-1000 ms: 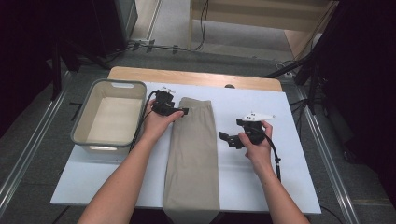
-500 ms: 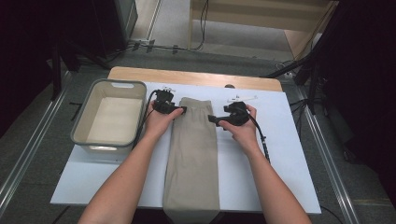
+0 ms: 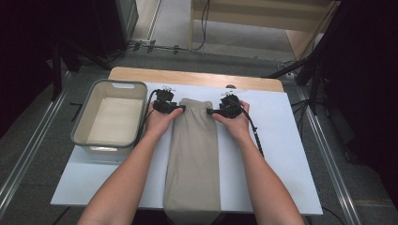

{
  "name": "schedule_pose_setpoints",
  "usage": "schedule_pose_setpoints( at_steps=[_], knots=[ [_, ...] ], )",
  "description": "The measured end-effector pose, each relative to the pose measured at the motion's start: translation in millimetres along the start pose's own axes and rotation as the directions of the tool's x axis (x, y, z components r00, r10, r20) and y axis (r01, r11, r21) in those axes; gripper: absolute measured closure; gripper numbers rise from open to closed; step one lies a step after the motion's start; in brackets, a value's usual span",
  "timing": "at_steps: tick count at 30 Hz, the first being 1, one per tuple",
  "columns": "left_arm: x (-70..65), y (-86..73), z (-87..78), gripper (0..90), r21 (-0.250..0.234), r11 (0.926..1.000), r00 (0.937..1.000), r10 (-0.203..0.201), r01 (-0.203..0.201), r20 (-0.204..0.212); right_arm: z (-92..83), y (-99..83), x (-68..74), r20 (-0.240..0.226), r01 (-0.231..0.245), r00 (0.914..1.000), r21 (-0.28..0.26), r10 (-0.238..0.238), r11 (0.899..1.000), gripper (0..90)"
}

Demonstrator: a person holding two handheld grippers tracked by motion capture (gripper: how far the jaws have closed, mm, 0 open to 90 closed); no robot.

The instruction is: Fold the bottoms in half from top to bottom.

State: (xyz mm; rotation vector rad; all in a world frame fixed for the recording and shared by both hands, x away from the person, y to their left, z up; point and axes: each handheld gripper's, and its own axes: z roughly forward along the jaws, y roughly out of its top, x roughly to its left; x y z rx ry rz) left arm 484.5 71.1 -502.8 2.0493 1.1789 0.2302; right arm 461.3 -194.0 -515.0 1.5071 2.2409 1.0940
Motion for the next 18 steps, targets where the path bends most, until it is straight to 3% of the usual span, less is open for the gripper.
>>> schedule_pose_setpoints(
  at_steps=[4, 7, 8, 12, 14, 16, 18],
  knots=[
    [-0.3, -0.2, 1.1, 56.4, -0.002, 1.0000, 0.9999, 0.005, -0.005, 0.010, 4.1, 2.0, 1.3, 0.007, 0.011, 0.9999, -0.009, -0.011, 1.000, 28.9],
    [-1.5, -0.5, 2.6, 59.3, -0.007, 0.9999, 0.9998, 0.007, -0.007, 0.018, 9.2, 3.8, 4.2, 0.005, 0.036, 0.9993, -0.025, -0.036, 0.999, 40.4],
    [-1.7, -0.7, 2.8, 59.9, -0.007, 0.9999, 0.9998, 0.010, -0.010, 0.019, 10.1, 4.1, 5.3, -0.004, 0.035, 0.9994, -0.028, -0.036, 0.999, 48.2],
    [-1.4, -0.8, 2.9, 63.3, -0.008, 1.0000, 0.9998, 0.001, -0.001, 0.019, 12.0, 3.5, 6.9, -0.031, 0.004, 0.9995, -0.034, -0.006, 0.999, 63.4],
    [-1.3, -0.6, 3.0, 68.1, -0.001, 0.9998, 0.9993, -0.021, 0.021, 0.030, 11.7, 3.1, 7.5, -0.053, 0.009, 0.9985, -0.024, -0.011, 1.000, 70.4],
    [-3.7, -0.7, 2.7, 75.4, 0.003, 1.0000, 0.9996, -0.003, 0.003, 0.027, 10.5, 3.2, 8.8, -0.075, 0.021, 0.9969, -0.002, -0.021, 1.000, 78.5],
    [-6.0, 0.4, 0.5, 80.6, -0.002, 1.0000, 0.9994, 0.003, -0.003, 0.034, 9.3, 3.1, 10.8, -0.072, 0.029, 0.9970, 0.002, -0.029, 1.000, 80.6]
  ],
)
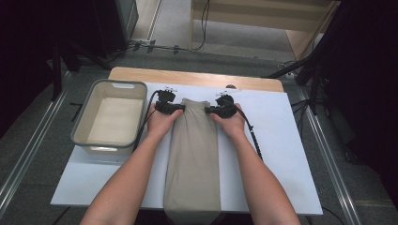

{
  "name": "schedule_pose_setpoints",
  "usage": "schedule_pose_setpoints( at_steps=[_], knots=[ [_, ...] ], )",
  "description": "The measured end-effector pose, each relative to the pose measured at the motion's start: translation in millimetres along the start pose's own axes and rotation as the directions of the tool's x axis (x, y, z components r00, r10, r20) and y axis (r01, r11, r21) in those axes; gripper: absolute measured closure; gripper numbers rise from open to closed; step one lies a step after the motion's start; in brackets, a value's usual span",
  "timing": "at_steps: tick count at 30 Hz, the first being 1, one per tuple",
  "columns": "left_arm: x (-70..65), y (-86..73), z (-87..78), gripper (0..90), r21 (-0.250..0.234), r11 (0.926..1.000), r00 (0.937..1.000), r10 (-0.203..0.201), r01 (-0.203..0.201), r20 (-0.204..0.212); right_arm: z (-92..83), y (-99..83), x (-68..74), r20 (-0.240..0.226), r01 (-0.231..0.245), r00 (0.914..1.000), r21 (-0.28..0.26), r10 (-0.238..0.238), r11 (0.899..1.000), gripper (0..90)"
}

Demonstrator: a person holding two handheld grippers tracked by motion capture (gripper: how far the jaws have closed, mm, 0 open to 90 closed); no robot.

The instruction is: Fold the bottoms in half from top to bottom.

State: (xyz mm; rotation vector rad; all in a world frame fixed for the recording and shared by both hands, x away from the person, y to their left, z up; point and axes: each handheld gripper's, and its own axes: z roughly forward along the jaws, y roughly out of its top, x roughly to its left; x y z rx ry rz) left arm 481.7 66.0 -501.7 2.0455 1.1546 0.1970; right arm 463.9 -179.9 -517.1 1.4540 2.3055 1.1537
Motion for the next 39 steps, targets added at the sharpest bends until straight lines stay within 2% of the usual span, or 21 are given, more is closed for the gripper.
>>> schedule_pose_setpoints(
  at_steps=[2, 6, 11, 14, 18, 19, 20, 25, 26, 27, 28, 33, 35, 36, 37, 39],
  knots=[
    [-1.9, 2.0, -3.9, 81.9, -0.009, 0.9999, 1.0000, 0.004, -0.004, 0.000, -2.7, 0.2, 2.7, 0.002, 0.010, 1.0000, -0.005, -0.010, 1.000, 81.3],
    [-7.5, 7.9, -15.7, 82.3, -0.054, 0.9984, 0.9998, 0.015, -0.015, 0.013, -13.8, 2.1, 5.0, -0.003, 0.001, 1.0000, -0.058, -0.002, 0.998, 81.9],
    [-12.8, 13.5, -29.9, 82.2, -0.100, 0.9948, 0.9993, 0.022, -0.019, 0.030, -36.0, 8.6, 12.4, 0.002, 0.033, 0.9995, -0.114, -0.033, 0.993, 82.0],
    [-18.7, 16.4, -46.7, 82.2, -0.151, 0.9880, 0.9977, 0.039, -0.030, 0.055, -51.5, 11.0, 20.7, 0.005, 0.054, 0.9985, -0.153, -0.054, 0.987, 82.0],
    [-27.7, 15.1, -61.2, 82.2, -0.187, 0.9811, 0.9956, 0.066, -0.052, 0.067, -70.8, 7.2, 31.2, 0.004, 0.079, 0.9968, -0.195, -0.080, 0.978, 82.0],
    [-27.7, 15.1, -61.2, 82.2, -0.187, 0.9811, 0.9956, 0.066, -0.052, 0.067, -70.8, 7.2, 31.2, 0.004, 0.079, 0.9968, -0.195, -0.080, 0.978, 82.0],
    [-32.9, 13.0, -67.5, 82.2, -0.199, 0.9777, 0.9939, 0.083, -0.067, 0.072, -78.4, 3.1, 35.8, 0.007, 0.091, 0.9958, -0.209, -0.091, 0.974, 82.0],
    [-42.4, 5.7, -78.3, 82.2, -0.221, 0.9714, 0.9904, 0.109, -0.088, 0.086, -91.4, -8.0, 42.7, 0.002, 0.102, 0.9945, -0.238, -0.104, 0.966, 81.9],
    [-47.9, 1.3, -83.5, 82.2, -0.228, 0.9681, 0.9887, 0.126, -0.104, 0.082, -97.1, -13.8, 45.7, 0.001, 0.116, 0.9929, -0.250, -0.119, 0.961, 82.0],
    [-47.9, 1.3, -83.5, 82.1, -0.228, 0.9681, 0.9887, 0.126, -0.104, 0.082, -97.1, -13.8, 45.7, 0.001, 0.116, 0.9929, -0.250, -0.119, 0.961, 82.0],
    [-52.2, -2.7, -89.3, 82.1, -0.235, 0.9648, 0.9863, 0.142, -0.119, 0.084, -102.6, -19.3, 49.9, -0.005, 0.123, 0.9917, -0.255, -0.128, 0.959, 81.9],
    [-57.6, -10.8, -99.8, 82.0, -0.254, 0.9576, 0.9816, 0.165, -0.136, 0.096, -113.8, -30.7, 59.8, -0.006, 0.158, 0.9861, -0.277, -0.166, 0.948, 81.9],
    [-61.7, -18.8, -105.5, 82.0, -0.262, 0.9524, 0.9784, 0.185, -0.156, 0.091, -116.5, -34.5, 63.6, -0.002, 0.169, 0.9842, -0.276, -0.177, 0.946, 81.9],
    [-61.7, -18.8, -105.5, 82.0, -0.262, 0.9524, 0.9784, 0.185, -0.156, 0.091, -116.5, -34.5, 63.6, -0.002, 0.169, 0.9842, -0.276, -0.177, 0.946, 81.9],
    [-63.2, -24.8, -109.6, 82.0, -0.266, 0.9487, 0.9754, 0.201, -0.171, 0.091, -119.1, -38.8, 67.5, -0.005, 0.173, 0.9833, -0.279, -0.182, 0.944, 82.0],
    [-63.9, -28.0, -111.7, 82.0, -0.270, 0.9471, 0.9742, 0.205, -0.174, 0.094, -121.7, -44.0, 71.9, -0.010, 0.184, 0.9808, -0.284, -0.195, 0.941, 81.9]
  ],
)
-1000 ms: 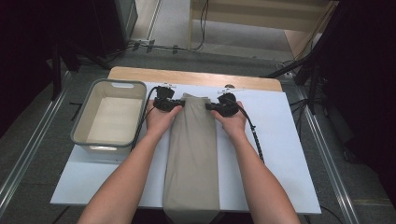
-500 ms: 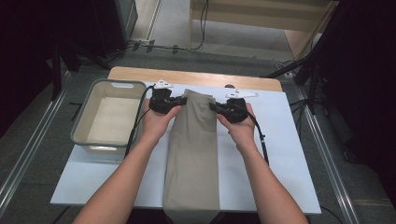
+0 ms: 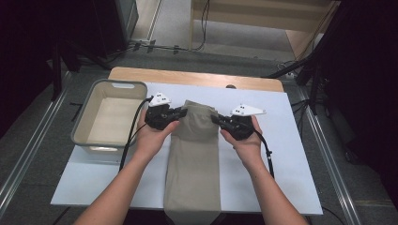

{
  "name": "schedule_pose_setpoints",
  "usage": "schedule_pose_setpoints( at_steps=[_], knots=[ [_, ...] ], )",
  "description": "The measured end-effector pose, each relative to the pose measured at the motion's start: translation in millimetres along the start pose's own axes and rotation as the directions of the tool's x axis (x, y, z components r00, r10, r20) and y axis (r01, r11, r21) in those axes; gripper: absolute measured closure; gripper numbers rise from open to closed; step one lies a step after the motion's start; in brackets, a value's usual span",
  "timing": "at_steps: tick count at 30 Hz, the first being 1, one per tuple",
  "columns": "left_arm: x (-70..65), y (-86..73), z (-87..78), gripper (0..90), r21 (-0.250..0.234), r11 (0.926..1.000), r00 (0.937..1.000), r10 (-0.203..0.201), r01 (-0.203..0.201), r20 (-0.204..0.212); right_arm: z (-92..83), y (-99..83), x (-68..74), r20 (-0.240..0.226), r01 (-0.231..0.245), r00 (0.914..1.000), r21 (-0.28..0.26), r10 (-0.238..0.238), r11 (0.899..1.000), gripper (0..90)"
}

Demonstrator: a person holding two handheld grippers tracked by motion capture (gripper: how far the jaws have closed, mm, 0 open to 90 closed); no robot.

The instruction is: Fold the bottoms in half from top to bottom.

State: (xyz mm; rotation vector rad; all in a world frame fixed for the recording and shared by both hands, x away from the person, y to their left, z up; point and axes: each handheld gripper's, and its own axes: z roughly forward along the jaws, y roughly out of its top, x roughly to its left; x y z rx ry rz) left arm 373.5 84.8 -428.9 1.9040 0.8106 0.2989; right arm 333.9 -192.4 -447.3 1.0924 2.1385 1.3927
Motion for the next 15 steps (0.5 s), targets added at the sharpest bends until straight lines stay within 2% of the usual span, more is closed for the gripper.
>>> schedule_pose_setpoints(
  at_steps=[5, 8, 9, 11, 12, 15],
  knots=[
    [-7.3, -12.6, -11.7, 81.9, -0.006, 0.9998, 0.9997, 0.017, -0.017, 0.018, -7.6, -7.9, 13.1, -0.005, 0.026, 0.9996, -0.010, -0.026, 1.000, 81.9],
    [-12.4, -22.6, -18.3, 81.9, -0.005, 0.9996, 0.9992, 0.027, -0.027, 0.030, -15.2, -18.9, 26.9, -0.012, 0.059, 0.9982, -0.016, -0.059, 0.998, 81.9],
    [-14.9, -26.4, -20.4, 81.9, -0.003, 0.9995, 0.9990, 0.033, -0.033, 0.031, -15.2, -18.9, 26.9, -0.012, 0.059, 0.9982, -0.016, -0.059, 0.998, 81.9],
    [-22.2, -38.6, -27.4, 81.9, -0.001, 0.9990, 0.9980, 0.046, -0.046, 0.043, -21.5, -28.7, 35.9, -0.020, 0.064, 0.9977, -0.016, -0.064, 0.998, 81.9],
    [-22.2, -38.6, -27.4, 81.9, -0.001, 0.9990, 0.9980, 0.046, -0.046, 0.043, -21.5, -28.7, 35.9, -0.020, 0.064, 0.9977, -0.016, -0.064, 0.998, 81.9],
    [-34.1, -54.7, -36.5, 81.9, 0.005, 0.9977, 0.9960, 0.067, -0.068, 0.059, -29.4, -44.5, 47.5, -0.024, 0.081, 0.9964, -0.009, -0.082, 0.997, 81.9]
  ],
)
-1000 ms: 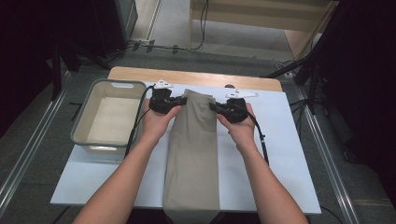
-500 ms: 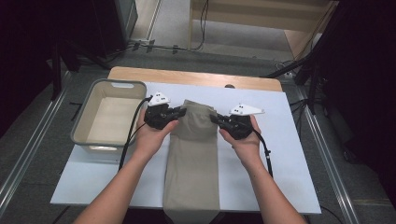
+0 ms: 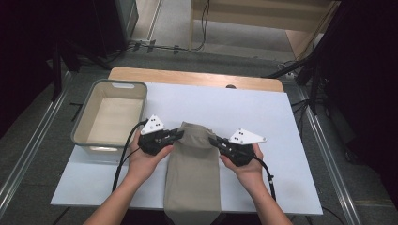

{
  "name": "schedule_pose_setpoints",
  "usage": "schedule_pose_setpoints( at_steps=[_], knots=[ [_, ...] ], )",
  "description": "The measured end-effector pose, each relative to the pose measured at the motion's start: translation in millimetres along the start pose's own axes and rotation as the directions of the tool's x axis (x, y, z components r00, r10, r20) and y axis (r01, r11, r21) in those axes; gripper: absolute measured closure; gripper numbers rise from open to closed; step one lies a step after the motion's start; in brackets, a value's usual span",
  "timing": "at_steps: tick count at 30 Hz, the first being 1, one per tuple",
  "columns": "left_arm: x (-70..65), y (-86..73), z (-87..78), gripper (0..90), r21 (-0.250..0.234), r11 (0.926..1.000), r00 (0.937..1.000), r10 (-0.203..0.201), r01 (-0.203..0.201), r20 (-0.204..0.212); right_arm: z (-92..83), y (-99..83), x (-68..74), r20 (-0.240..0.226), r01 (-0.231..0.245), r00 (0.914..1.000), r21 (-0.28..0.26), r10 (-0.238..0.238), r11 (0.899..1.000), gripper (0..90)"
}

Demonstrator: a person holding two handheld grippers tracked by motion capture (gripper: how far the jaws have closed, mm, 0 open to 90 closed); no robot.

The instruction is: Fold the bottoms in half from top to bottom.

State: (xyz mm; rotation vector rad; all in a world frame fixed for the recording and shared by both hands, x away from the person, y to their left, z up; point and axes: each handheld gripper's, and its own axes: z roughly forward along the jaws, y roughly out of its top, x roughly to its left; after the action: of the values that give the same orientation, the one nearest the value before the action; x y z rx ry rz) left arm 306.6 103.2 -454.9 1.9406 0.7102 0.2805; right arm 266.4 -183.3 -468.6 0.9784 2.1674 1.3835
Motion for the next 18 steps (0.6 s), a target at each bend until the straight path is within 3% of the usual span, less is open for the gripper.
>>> schedule_pose_setpoints(
  at_steps=[3, 9, 18],
  knots=[
    [-9.7, -13.2, -5.0, 81.9, 0.008, 0.9999, 0.9998, 0.014, -0.014, 0.017, -4.7, -12.6, 8.7, -0.008, 0.008, 0.9999, 0.005, -0.008, 1.000, 81.9],
    [-21.1, -35.7, -11.5, 81.7, 0.038, 0.9992, 0.9990, 0.007, -0.008, 0.045, -12.0, -35.0, 25.2, -0.031, 0.030, 0.9991, 0.029, -0.029, 0.999, 81.8],
    [-48.1, -59.5, -29.2, 81.2, 0.095, 0.9929, 0.9940, 0.063, -0.072, 0.089, -26.0, -57.1, 44.6, -0.058, 0.056, 0.9969, 0.044, -0.053, 0.997, 81.6]
  ],
)
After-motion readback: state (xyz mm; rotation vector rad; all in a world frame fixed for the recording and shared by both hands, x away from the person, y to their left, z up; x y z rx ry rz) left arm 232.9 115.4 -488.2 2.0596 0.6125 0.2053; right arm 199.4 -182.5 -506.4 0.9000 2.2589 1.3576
